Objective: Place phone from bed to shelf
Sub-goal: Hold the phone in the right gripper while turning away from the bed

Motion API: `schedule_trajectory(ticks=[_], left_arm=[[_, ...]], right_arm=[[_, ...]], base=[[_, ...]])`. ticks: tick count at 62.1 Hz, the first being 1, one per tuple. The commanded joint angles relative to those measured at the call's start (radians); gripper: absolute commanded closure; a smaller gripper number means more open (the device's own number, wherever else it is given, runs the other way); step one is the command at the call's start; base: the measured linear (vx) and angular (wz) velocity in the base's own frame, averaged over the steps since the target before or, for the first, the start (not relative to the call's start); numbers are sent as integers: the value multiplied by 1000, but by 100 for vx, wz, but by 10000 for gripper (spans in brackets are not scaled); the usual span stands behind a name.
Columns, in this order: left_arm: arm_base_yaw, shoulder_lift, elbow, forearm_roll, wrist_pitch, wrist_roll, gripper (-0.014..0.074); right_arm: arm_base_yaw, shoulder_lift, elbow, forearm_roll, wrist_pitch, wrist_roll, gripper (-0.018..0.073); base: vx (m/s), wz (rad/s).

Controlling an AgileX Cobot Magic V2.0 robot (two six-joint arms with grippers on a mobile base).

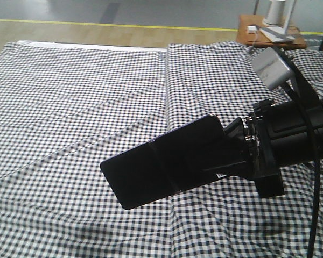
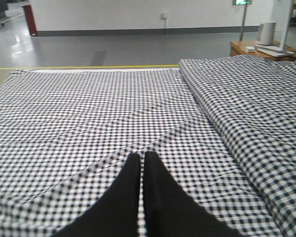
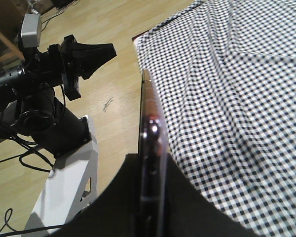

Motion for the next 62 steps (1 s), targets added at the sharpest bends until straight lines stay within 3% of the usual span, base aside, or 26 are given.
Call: schedule_trajectory(ticks=[1, 62], left_arm=[[-4, -5, 3, -9, -74, -4, 596], [-4, -5, 3, -9, -74, -4, 596]], right_arm=[[-2, -25, -26, 95, 70, -7, 561], [-2, -25, -26, 95, 70, -7, 561]], base=[[-8, 32], [-9, 39]])
